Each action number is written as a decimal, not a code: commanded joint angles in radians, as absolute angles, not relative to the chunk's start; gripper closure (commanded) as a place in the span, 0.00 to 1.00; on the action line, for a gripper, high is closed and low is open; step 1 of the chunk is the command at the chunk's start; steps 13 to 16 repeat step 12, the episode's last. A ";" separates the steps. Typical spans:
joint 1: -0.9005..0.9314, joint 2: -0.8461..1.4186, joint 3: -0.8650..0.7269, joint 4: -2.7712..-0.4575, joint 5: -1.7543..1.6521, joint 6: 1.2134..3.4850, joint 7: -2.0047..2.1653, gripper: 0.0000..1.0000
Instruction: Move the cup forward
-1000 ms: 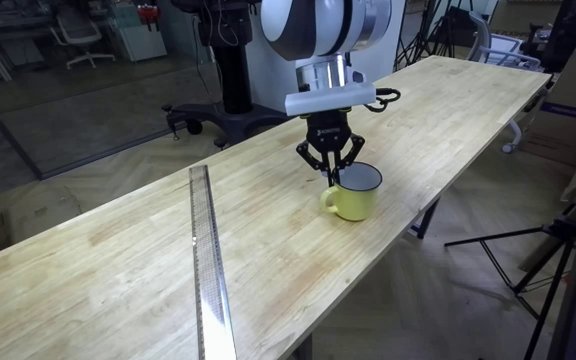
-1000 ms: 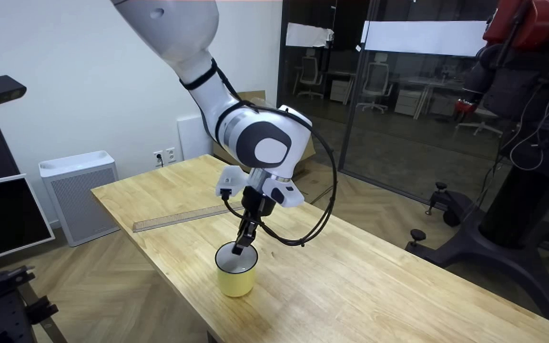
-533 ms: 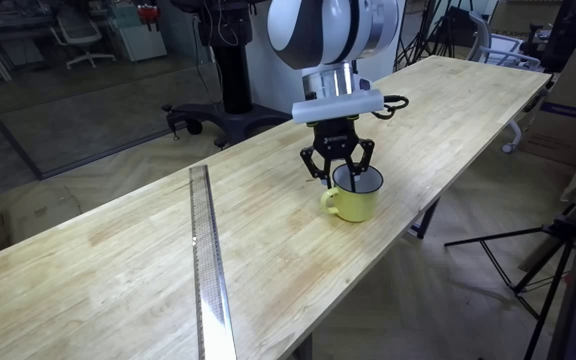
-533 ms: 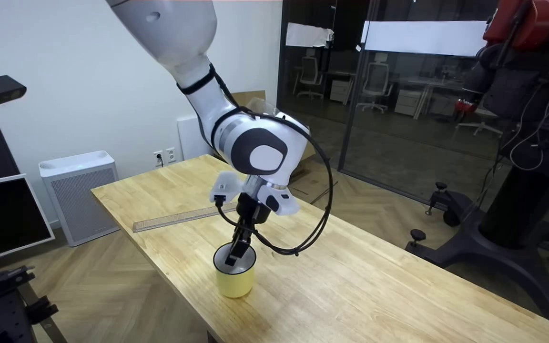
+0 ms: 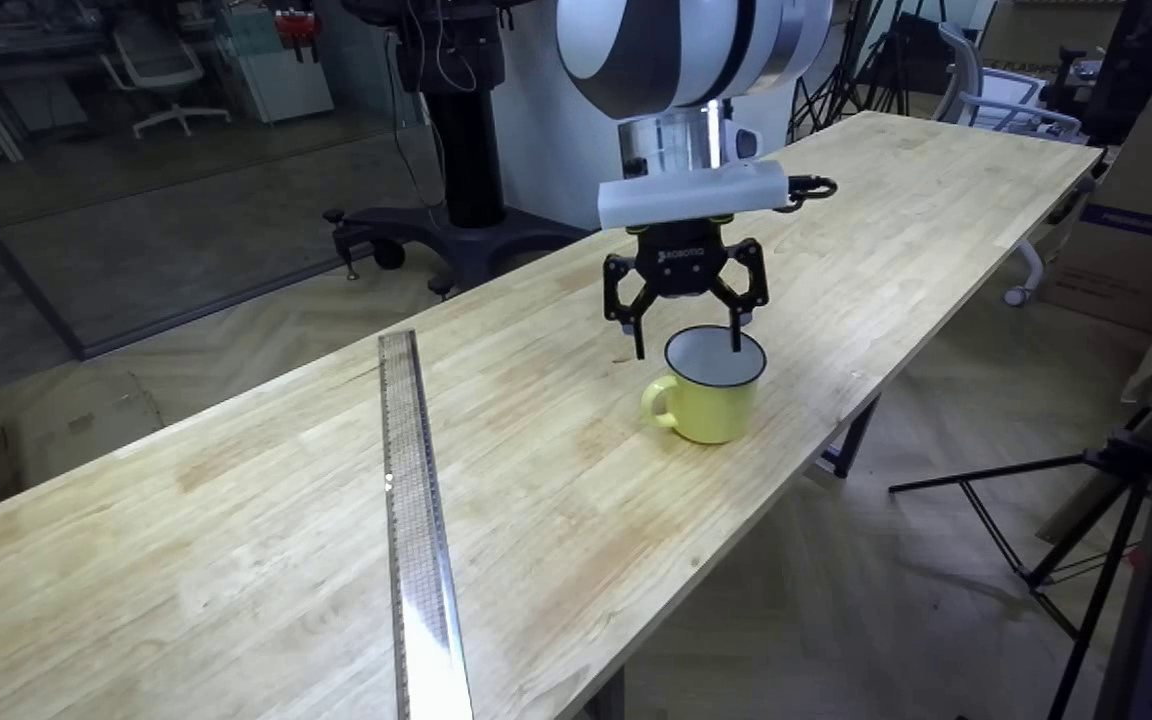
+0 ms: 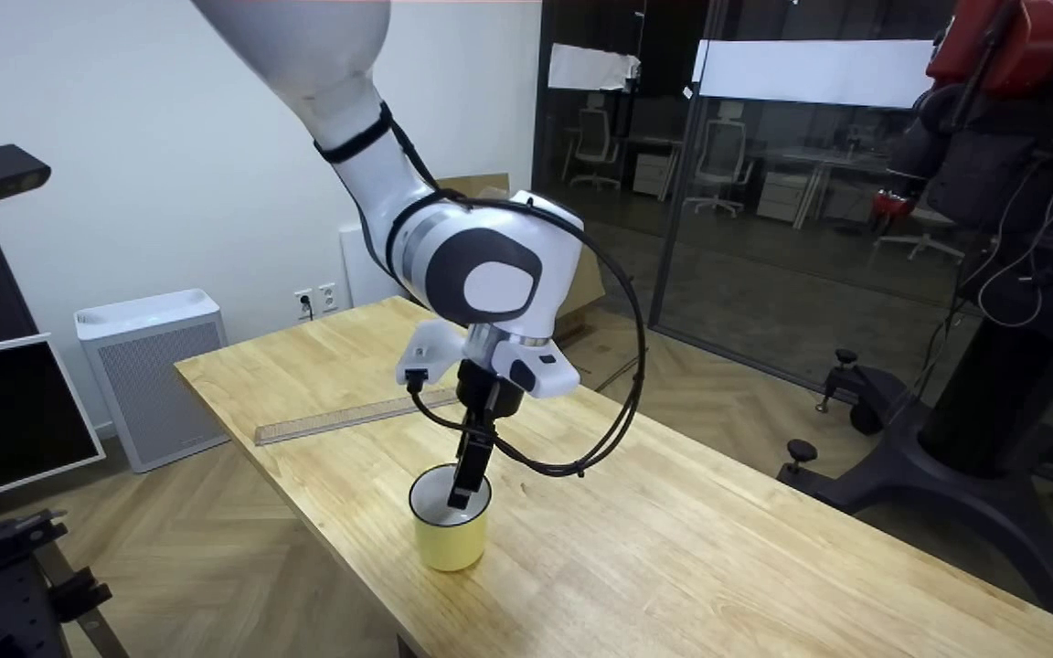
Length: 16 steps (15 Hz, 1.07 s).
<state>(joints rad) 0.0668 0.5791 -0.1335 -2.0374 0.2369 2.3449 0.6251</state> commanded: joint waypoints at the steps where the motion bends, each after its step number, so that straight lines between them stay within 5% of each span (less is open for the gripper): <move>1: 0.111 0.476 -0.165 -2.137 0.172 2.426 0.696 0.00; 7: 0.245 0.386 -0.295 -2.262 -0.099 2.650 0.969 0.00; 16: 0.205 0.411 -0.256 -2.235 -0.094 2.637 0.935 0.00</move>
